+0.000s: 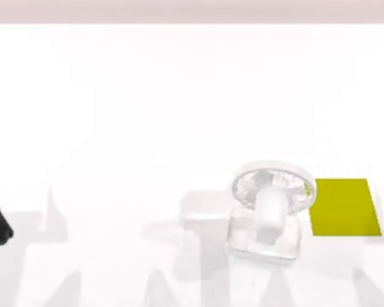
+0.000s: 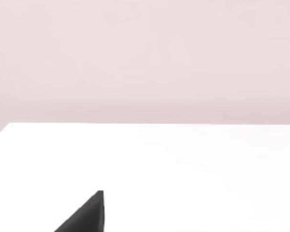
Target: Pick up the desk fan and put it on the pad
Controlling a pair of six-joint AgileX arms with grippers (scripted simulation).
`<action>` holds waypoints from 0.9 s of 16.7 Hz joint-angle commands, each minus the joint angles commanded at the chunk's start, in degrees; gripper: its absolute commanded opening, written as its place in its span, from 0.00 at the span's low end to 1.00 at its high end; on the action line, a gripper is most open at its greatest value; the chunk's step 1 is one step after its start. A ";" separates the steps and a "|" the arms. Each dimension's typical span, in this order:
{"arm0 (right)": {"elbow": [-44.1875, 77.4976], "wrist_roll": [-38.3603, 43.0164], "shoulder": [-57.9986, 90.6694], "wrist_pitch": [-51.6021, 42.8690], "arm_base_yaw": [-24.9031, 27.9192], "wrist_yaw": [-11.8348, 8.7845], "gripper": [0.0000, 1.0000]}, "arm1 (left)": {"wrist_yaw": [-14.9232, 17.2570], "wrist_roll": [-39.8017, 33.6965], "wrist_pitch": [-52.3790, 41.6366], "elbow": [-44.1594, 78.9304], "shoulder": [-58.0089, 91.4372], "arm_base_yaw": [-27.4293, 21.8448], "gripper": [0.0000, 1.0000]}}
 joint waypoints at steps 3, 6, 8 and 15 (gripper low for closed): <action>0.54 -0.30 0.57 -0.56 0.27 -0.02 1.00 | 0.00 0.00 0.00 0.00 0.00 0.00 1.00; 5.73 -2.87 5.94 -5.65 2.50 -0.05 1.00 | 0.00 0.00 0.00 0.00 0.00 0.00 1.00; 12.08 -5.63 12.55 -11.30 4.90 -0.01 1.00 | 0.00 0.00 0.00 0.00 0.00 0.00 1.00; 46.26 -18.93 48.33 -38.27 16.77 0.14 1.00 | 0.00 0.00 0.00 0.00 0.00 0.00 1.00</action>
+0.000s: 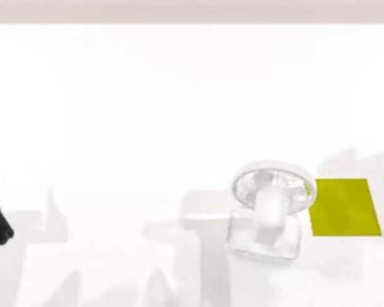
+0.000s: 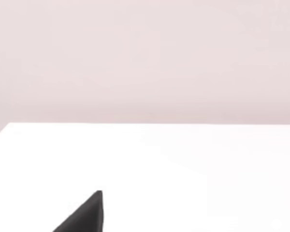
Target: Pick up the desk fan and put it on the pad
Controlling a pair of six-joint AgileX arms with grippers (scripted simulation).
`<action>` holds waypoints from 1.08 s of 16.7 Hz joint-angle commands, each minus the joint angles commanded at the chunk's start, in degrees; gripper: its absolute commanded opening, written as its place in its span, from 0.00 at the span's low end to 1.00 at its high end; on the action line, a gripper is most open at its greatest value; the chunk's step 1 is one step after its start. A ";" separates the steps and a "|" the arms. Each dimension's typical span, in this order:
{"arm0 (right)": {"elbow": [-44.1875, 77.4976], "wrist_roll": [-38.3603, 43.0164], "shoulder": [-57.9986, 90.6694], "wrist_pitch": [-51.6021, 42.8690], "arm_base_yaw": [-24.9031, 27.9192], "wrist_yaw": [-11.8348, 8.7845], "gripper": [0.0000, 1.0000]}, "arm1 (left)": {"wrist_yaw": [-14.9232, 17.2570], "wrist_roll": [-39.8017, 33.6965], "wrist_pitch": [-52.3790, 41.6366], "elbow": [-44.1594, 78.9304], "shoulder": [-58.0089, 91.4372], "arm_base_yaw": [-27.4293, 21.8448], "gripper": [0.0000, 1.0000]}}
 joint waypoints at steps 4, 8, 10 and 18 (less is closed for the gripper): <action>22.31 -8.22 23.06 -16.31 7.50 -0.01 1.00 | 0.00 0.00 0.00 0.00 0.00 0.00 1.00; 42.05 -15.40 43.39 -30.76 14.02 -0.02 1.00 | 0.00 0.00 0.00 0.00 0.00 0.00 1.00; 49.69 -18.32 51.47 -36.73 16.65 -0.02 1.00 | 0.00 0.00 0.00 0.00 0.00 0.00 1.00; 60.09 -22.79 63.54 -46.15 20.63 -0.02 1.00 | 0.00 0.00 0.00 0.00 0.00 0.00 1.00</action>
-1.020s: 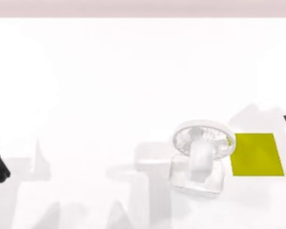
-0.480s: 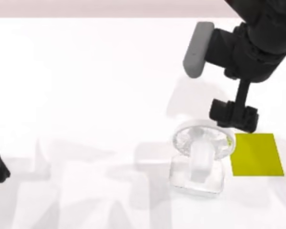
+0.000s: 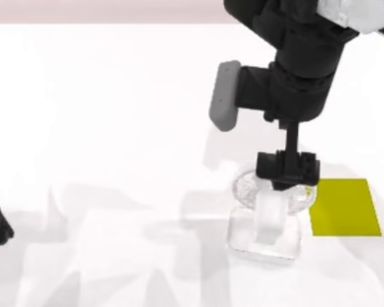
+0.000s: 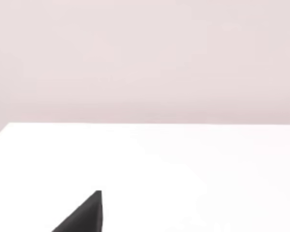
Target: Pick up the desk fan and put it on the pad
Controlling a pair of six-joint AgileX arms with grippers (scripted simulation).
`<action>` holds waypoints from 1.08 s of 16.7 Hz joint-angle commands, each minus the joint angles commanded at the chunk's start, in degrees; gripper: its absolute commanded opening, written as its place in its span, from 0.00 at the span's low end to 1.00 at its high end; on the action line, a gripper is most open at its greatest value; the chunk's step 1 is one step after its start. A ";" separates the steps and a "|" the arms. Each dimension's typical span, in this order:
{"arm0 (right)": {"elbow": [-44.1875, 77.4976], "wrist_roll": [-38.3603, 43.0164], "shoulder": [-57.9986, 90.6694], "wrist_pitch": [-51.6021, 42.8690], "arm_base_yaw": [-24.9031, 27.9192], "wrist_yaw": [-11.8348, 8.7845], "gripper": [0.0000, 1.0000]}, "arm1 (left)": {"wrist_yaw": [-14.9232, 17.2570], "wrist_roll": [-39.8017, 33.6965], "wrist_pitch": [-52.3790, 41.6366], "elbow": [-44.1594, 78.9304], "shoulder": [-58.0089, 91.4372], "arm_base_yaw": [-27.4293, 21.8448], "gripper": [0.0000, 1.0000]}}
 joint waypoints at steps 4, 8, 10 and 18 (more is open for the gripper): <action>-1.17 -0.05 -0.19 1.13 -0.12 0.00 1.00 | 0.00 0.00 0.00 0.00 0.00 0.00 1.00; -8.48 0.05 -0.45 8.00 0.03 0.00 1.00 | 0.00 0.00 0.00 0.00 0.00 0.00 1.00; -11.40 0.10 -0.51 10.91 0.09 0.00 1.00 | 0.00 0.00 0.00 0.00 0.00 0.00 1.00; -12.02 0.10 -0.49 11.53 0.11 0.00 0.70 | 0.00 0.00 0.00 0.00 0.00 0.00 1.00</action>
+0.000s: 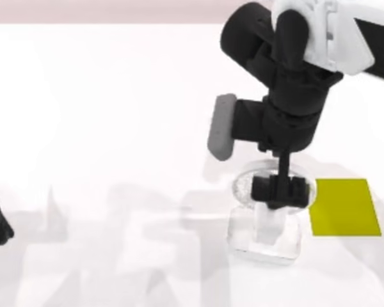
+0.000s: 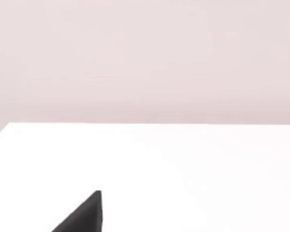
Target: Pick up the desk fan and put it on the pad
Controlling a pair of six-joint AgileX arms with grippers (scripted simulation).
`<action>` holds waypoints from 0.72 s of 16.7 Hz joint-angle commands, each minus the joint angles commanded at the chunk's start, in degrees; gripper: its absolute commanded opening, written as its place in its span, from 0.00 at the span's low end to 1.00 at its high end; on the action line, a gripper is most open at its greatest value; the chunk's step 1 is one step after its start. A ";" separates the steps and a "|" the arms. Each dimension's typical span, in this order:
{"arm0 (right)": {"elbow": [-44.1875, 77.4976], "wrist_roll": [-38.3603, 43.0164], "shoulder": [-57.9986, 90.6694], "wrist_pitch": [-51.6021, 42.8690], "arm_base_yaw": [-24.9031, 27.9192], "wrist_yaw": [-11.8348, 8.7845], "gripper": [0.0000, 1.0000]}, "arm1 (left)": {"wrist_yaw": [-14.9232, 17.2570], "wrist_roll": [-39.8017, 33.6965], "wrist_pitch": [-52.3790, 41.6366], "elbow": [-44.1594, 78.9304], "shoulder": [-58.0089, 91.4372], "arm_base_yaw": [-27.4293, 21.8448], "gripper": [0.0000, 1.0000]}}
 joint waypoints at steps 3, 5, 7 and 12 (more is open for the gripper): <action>0.00 0.00 0.00 0.00 0.00 0.00 0.47 | 0.00 0.00 0.00 0.00 0.00 0.00 1.00; 0.00 0.00 0.00 0.00 0.00 0.00 0.32 | 0.00 0.00 0.00 0.00 0.00 0.00 1.00; 0.00 0.00 0.00 0.00 0.00 0.00 0.17 | 0.00 0.00 0.00 0.00 0.00 0.00 1.00; 0.00 0.00 0.00 0.00 0.00 0.00 0.00 | 0.00 0.00 0.00 0.00 0.00 0.00 1.00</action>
